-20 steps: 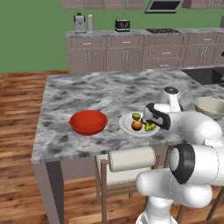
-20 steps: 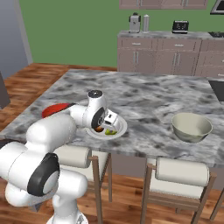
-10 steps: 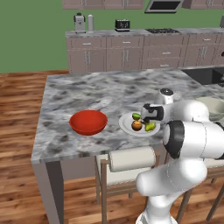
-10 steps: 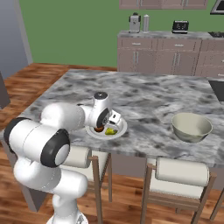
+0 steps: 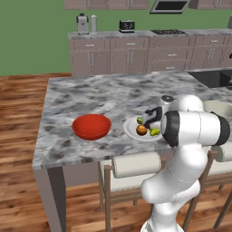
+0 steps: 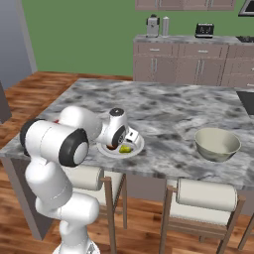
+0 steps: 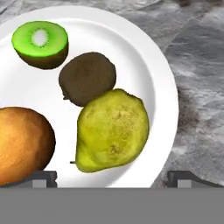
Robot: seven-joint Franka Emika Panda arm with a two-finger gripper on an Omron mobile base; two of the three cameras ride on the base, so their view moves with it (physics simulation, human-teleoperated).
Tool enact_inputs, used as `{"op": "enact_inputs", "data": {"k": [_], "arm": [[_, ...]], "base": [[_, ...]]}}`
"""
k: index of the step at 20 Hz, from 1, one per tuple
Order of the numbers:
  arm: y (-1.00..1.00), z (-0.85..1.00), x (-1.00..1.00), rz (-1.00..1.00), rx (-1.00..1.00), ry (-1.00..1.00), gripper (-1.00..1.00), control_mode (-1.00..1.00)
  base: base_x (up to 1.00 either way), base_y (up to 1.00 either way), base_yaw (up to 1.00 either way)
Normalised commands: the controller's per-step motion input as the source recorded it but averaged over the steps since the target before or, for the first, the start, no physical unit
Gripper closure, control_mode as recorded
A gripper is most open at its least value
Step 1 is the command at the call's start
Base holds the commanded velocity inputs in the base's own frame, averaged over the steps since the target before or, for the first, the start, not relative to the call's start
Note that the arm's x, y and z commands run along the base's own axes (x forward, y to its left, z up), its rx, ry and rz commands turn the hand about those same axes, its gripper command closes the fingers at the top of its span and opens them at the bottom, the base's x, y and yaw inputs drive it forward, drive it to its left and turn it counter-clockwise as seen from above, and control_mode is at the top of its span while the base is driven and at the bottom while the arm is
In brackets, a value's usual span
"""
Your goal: Take the fruits from the plate on the dining counter and place two fruits in each bowl.
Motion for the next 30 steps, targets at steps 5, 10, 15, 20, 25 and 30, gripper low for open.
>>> {"op": "enact_inputs", "data": {"k": [5, 10, 15, 20, 25, 30], "arm": [[0.00, -0.20, 0.32, 0.00, 0.00, 0.00, -1.00, -1.00], [-0.21, 0.00, 0.13, -0.02, 0.00, 0.00, -1.00, -1.00], [-0.21, -0.29, 0.00, -0.01, 0.00, 0.00, -1.00, -1.00], [-0.01, -0.41, 0.00, -0.01, 0.00, 0.02, -1.00, -1.00], [0.00, -0.31, -0.04, -0.02, 0.00, 0.09, 1.00, -1.00], [0.00, 0.11, -0.45, -0.04, 0.01, 0.01, 1.00, -1.00]], "base": [[0.00, 0.00, 0.00], [0.00, 0.00, 0.00], [0.00, 0.00, 0.00], [0.00, 0.00, 0.00], [0.00, 0.00, 0.00], [0.00, 0.00, 0.00]]}}
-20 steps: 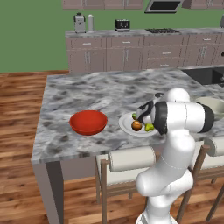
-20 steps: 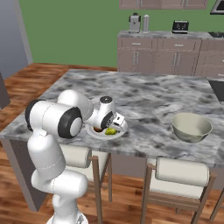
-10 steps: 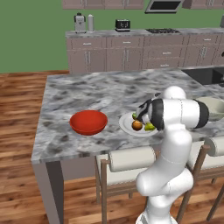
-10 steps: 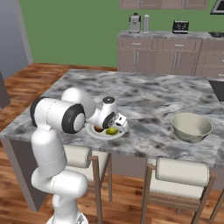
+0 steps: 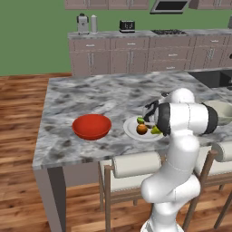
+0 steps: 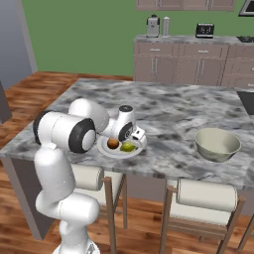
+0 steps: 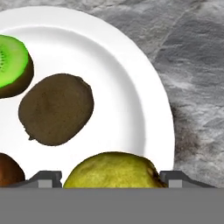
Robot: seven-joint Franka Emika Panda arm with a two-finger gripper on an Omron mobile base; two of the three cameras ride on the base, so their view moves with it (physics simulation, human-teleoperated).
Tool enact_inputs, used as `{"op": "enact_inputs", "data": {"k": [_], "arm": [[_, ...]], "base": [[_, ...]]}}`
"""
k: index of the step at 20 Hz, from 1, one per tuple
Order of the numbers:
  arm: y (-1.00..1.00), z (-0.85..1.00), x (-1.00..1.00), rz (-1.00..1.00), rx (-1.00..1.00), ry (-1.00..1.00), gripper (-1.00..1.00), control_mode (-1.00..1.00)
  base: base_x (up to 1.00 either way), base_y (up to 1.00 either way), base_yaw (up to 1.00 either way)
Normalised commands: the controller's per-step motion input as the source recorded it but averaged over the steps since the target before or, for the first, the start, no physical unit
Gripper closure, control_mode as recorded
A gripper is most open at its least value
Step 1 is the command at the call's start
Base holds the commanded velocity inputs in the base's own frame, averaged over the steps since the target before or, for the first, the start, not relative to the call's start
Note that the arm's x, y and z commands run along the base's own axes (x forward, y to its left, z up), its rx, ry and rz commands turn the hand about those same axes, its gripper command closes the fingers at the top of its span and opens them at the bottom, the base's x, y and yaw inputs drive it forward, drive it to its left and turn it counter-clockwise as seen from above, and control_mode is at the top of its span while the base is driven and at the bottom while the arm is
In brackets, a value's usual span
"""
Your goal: Take the fruits from the plate on the dining counter and place two fruits in each bowl.
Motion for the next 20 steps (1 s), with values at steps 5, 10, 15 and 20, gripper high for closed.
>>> {"op": "enact_inputs", "data": {"k": [5, 10, 15, 20], "arm": [[0.08, 0.65, -0.82, -0.03, 0.07, 0.00, 1.00, -1.00], [0.32, 0.91, -0.96, 0.00, 0.11, 0.00, 1.00, -1.00], [0.65, 0.99, -0.60, 0.00, 0.07, 0.06, 1.00, -1.00], [0.97, 0.82, -0.13, 0.02, 0.00, 0.20, 1.00, -1.00]], "base": [[0.00, 0.00, 0.00], [0.00, 0.00, 0.00], [0.00, 0.00, 0.00], [0.00, 0.00, 0.00]]}}
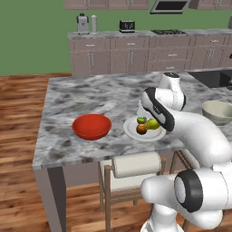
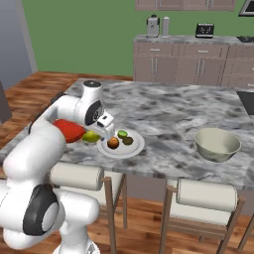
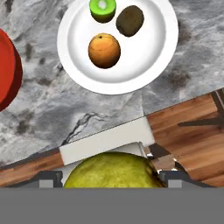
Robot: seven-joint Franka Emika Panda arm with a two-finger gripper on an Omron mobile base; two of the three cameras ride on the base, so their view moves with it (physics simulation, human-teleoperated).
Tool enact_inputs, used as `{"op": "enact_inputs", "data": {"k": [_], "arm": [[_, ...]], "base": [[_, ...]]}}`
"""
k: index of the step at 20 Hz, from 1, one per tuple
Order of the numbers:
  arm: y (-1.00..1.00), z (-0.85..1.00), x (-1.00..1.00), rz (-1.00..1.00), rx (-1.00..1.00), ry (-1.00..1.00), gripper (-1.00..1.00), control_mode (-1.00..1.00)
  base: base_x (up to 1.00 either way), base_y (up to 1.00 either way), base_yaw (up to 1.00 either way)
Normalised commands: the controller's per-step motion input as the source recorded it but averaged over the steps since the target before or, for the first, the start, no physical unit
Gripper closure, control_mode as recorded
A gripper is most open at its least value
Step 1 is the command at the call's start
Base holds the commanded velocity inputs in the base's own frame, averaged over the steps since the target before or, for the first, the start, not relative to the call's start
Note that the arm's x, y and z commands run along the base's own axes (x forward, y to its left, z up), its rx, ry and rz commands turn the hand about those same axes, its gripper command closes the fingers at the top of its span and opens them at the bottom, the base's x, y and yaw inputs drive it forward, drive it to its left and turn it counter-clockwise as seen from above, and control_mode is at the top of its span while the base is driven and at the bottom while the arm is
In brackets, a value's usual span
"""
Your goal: Take the fruits from the plate on the dining counter and place two fruits in each bowl.
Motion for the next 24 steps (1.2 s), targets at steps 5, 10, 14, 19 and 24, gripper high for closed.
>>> {"op": "enact_inputs", "data": {"k": [5, 10, 14, 19, 24], "arm": [[1.00, 0.45, 0.00, 0.04, 0.00, 0.29, 1.00, -1.00], [0.88, 0.01, 0.13, 0.01, 0.00, 0.27, 1.00, -1.00], [0.57, -0.03, 0.28, 0.00, 0.00, 0.21, 1.00, -1.00], [0.29, -0.01, 0.59, 0.00, -0.01, 0.17, 1.00, -1.00], [0.45, -0.32, 0.64, 0.00, -0.10, 0.05, 1.00, -1.00]], "base": [[0.00, 0.00, 0.00], [0.00, 0.00, 0.00], [0.00, 0.00, 0.00], [0.00, 0.00, 0.00], [0.00, 0.00, 0.00]]}}
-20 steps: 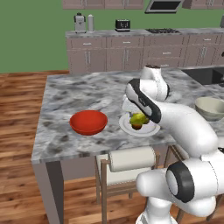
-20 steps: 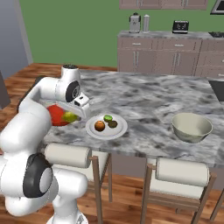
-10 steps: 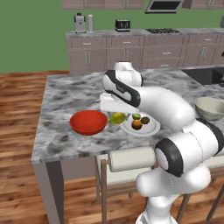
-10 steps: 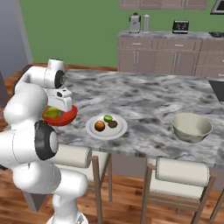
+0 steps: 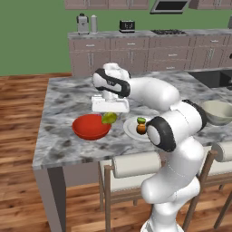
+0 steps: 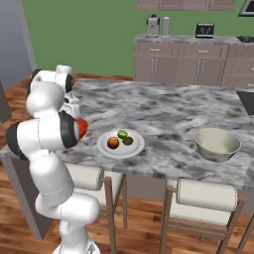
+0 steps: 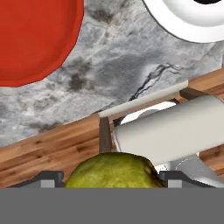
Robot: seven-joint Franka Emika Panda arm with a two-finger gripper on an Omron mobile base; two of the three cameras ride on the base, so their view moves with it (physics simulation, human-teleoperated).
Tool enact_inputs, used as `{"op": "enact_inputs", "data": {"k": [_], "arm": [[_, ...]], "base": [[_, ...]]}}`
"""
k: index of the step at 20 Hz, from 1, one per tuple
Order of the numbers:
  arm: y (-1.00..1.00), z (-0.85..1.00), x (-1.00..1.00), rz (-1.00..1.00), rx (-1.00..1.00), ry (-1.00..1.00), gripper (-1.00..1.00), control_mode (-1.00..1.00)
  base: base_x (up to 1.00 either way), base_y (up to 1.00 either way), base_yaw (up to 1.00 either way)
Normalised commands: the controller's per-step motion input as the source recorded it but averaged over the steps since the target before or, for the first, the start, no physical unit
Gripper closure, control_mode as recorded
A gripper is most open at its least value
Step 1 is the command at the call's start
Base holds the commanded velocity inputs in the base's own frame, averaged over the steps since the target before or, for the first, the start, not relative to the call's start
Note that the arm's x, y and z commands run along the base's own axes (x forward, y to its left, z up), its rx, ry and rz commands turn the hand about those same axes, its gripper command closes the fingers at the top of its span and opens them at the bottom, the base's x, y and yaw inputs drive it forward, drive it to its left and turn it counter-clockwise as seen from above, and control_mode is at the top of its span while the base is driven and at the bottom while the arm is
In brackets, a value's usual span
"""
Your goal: Take the fruits from the plate on the dining counter and place two fruits in each bowl.
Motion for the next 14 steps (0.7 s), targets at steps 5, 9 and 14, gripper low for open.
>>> {"op": "enact_inputs", "data": {"k": [5, 9, 14], "arm": [[0.50, -0.44, 0.37, 0.00, -0.16, 0.00, 1.00, -1.00], [0.21, -0.34, 0.11, 0.00, -0.05, -0.04, 1.00, -1.00], [0.00, -0.22, 0.35, 0.00, 0.00, -0.01, 1.00, -1.00]], "base": [[0.00, 0.00, 0.00], [0.00, 0.00, 0.00], [0.00, 0.00, 0.00]]}}
